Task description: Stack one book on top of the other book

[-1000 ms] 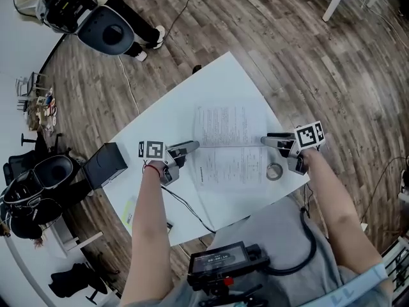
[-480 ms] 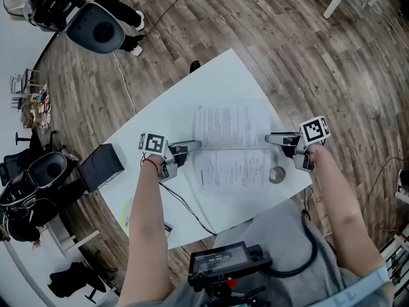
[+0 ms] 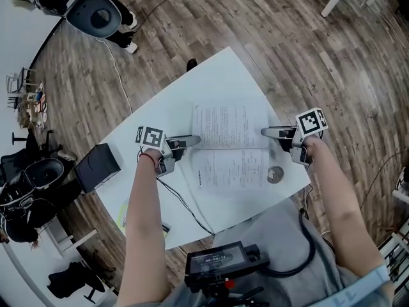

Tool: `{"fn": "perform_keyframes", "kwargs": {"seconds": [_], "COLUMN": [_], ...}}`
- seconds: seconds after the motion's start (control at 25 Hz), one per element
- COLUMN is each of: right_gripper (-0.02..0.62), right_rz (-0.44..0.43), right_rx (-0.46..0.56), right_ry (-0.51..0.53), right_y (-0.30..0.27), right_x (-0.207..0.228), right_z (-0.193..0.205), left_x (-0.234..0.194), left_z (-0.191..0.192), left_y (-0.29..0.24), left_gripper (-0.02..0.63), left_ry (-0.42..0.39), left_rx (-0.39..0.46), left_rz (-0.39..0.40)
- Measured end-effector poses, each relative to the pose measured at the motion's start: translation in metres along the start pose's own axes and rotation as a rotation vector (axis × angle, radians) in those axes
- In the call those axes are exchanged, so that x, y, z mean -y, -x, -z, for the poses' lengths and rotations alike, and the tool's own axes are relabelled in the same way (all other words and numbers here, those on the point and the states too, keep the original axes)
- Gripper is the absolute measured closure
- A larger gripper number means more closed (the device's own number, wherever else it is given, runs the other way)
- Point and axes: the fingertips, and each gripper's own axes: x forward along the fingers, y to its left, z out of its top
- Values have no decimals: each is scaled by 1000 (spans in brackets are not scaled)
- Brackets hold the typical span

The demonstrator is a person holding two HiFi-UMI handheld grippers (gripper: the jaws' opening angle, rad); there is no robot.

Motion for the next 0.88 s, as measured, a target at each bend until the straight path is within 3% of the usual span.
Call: {"fn": "perform_keyframes", "kwargs": {"seconds": [0.28, 0.52, 0.64, 0.8, 0.88], "right_gripper": [360, 368, 368, 370, 396], "right_rz": [-31, -7, -15, -38, -19], "right_rx": [-14, 4, 28, 24, 19], "right_ry": [-3, -22, -24, -18, -20], "right_y": [-6, -4, -3, -3, -3], "right_x": [-5, 1, 6, 6, 8], "right_z": [-2, -11, -21, -29, -30], "left_x": [2, -3, -5, -4, -3], "left_z": [-5, -8, -17, -23, -25], "left_y": [-4, -3, -3, -5, -5], "left_gripper": [397, 399, 399, 399, 399], "left_ry": [-24, -46, -36, -28, -31], "left_rx": [-6, 8, 48, 41, 43], "left_rz": [-8, -35, -36, -25, -26]}}
